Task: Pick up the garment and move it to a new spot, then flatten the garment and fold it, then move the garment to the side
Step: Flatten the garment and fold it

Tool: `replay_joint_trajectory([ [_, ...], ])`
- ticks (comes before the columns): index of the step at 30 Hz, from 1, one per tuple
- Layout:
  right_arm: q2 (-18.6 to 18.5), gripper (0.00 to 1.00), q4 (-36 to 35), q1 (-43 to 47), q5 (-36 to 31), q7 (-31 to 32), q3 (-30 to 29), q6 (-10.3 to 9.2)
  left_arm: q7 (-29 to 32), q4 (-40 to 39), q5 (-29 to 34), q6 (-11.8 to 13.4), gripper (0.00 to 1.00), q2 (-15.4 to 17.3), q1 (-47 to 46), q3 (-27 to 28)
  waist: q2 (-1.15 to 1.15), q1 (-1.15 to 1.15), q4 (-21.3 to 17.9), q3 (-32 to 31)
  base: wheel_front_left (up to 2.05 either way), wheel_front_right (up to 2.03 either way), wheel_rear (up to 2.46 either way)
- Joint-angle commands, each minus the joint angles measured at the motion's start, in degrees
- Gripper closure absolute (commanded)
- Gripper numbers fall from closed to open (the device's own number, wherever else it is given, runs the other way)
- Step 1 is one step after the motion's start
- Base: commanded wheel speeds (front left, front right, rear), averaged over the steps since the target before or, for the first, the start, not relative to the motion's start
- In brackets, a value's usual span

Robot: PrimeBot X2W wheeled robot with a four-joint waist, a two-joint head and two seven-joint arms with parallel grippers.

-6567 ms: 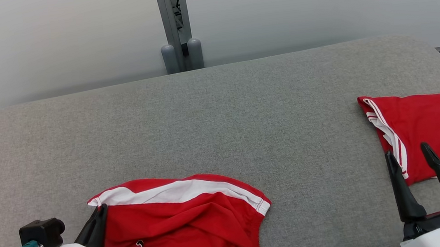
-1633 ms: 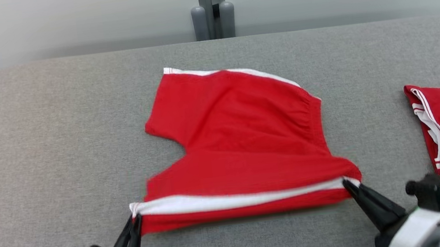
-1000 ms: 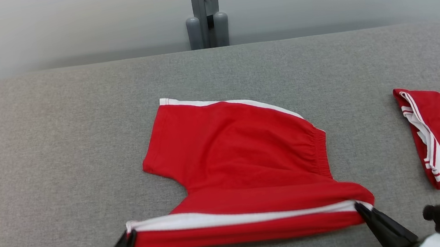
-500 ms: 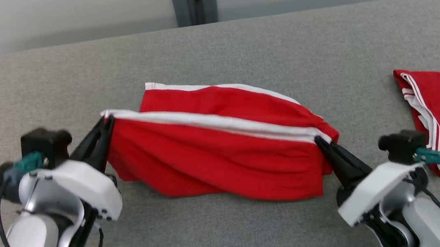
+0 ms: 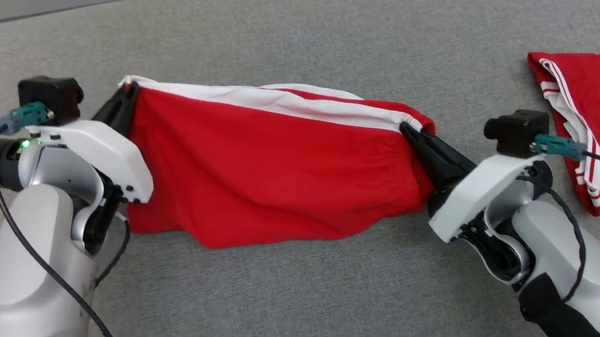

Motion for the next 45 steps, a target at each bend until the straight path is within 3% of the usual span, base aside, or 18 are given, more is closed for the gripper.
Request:
replay_joint_trajectory([
  [1, 0.18, 1.0, 1.82, -2.46, 0.94, -1.35, 1.62, 0.03, -2.11, 3.78, -0.14, -0.54, 1.0, -0.34, -3.23, -0.01, 0.0, 0.0, -1.46, 1.72, 0.0, 0.0, 0.0],
  [6, 0.42, 0.97, 4.33, -5.41, 2.91, -3.59, 4.73, 0.03, -5.08, 10.87, -0.68, -1.06, 1.0, -1.2, -6.61, -0.53, 0.0, 0.0, -2.36, 2.57, 0.0, 0.0, 0.0],
  [7, 0.2, 0.12, 5.14, -6.12, 4.07, -4.82, 6.29, 0.03, -6.59, 13.67, -1.51, -1.26, 0.73, -1.79, -7.72, -0.46, 0.0, 0.0, -2.68, 2.61, 0.0, 0.0, 0.0],
  [8, -0.19, 0.0, 5.51, -6.48, 4.5, -5.41, 7.09, 0.03, -7.28, 14.99, -1.74, -1.28, 0.24, -2.0, -8.23, -0.67, 0.0, 0.0, -2.76, 2.65, 0.0, 0.0, 0.0],
  [9, -0.33, 0.0, 5.75, -6.58, 5.23, -6.03, 7.52, 0.03, -7.76, 16.19, -2.36, -1.4, 0.0, -2.42, -8.37, -0.63, 0.0, 0.0, -2.8, 2.63, 0.0, 0.0, 0.0],
  [13, -2.36, 0.0, 5.95, -5.53, 6.61, -8.51, 8.86, 0.03, -11.31, 19.49, -2.77, -1.56, 0.0, -2.57, -8.25, -0.72, 0.0, 0.0, -2.29, 1.9, 0.0, 0.0, 0.0],
  [16, -4.22, 0.0, 4.16, -3.88, 6.05, -10.12, 7.81, 0.04, -14.9, 20.68, -1.75, 0.51, 0.0, -2.29, -7.07, -0.36, 0.0, 0.0, -1.66, 1.25, 0.0, 0.0, 0.0],
  [24, -5.26, 0.0, -2.04, 3.52, -0.56, -10.73, -2.78, 0.03, -22.99, 16.67, -1.66, 4.24, 0.0, -1.13, -1.61, 1.64, 0.0, 0.0, -0.49, -1.7, 0.0, 0.0, 0.0],
  [28, -3.76, 0.0, -6.8, 7.85, -8.35, -10.65, -10.81, 0.04, -24.4, 8.65, -0.33, 7.3, 0.0, -0.23, 3.75, 2.71, 0.0, 0.0, 0.17, -3.68, 0.0, 0.0, 0.0],
  [33, -0.18, 0.0, -13.84, 13.51, -18.04, -10.65, -18.82, 0.03, -24.78, -7.56, 2.13, 11.7, 0.0, 0.52, 13.67, 4.9, 0.0, 0.0, 0.83, -6.48, 0.0, 0.0, 0.0],
  [38, 1.88, 0.0, -18.91, 18.64, -26.13, -10.65, -22.28, 0.03, -24.77, -22.86, 4.83, 16.33, 0.0, 1.11, 24.75, 6.38, 0.0, 0.0, 1.27, -8.85, 0.0, 0.0, 0.0],
  [45, 3.36, 0.0, -22.35, 24.51, -31.15, -10.17, -25.55, 0.03, -22.75, -33.23, 6.8, 20.19, 0.0, 2.29, 34.61, 5.62, 0.0, 0.0, 1.78, -10.37, 0.0, 0.0, 0.0],
])
